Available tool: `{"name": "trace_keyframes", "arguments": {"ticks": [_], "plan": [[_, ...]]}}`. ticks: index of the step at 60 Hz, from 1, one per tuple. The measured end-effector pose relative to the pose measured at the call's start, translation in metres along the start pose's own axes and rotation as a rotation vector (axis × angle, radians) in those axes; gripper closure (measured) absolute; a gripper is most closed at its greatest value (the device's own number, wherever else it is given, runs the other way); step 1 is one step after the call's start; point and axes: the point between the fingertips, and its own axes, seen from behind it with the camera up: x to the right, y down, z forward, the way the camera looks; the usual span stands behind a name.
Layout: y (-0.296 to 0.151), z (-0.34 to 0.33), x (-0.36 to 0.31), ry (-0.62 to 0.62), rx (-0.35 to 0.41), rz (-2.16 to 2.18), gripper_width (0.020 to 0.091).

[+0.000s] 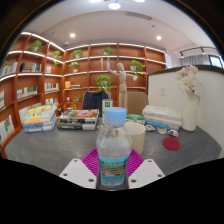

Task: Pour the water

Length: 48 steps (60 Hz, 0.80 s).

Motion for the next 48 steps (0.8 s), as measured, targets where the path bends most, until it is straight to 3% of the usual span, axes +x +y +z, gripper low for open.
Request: {"name": "trace_keyframes", "arguments": {"ticks": [27, 48], "plan": [[-0.063, 0.073, -0.074, -0.239, -0.003, 1.078, 0.0791], [-0.128, 0.085, -0.042, -0.383, 0.163, 1.779, 0.0780]]}}
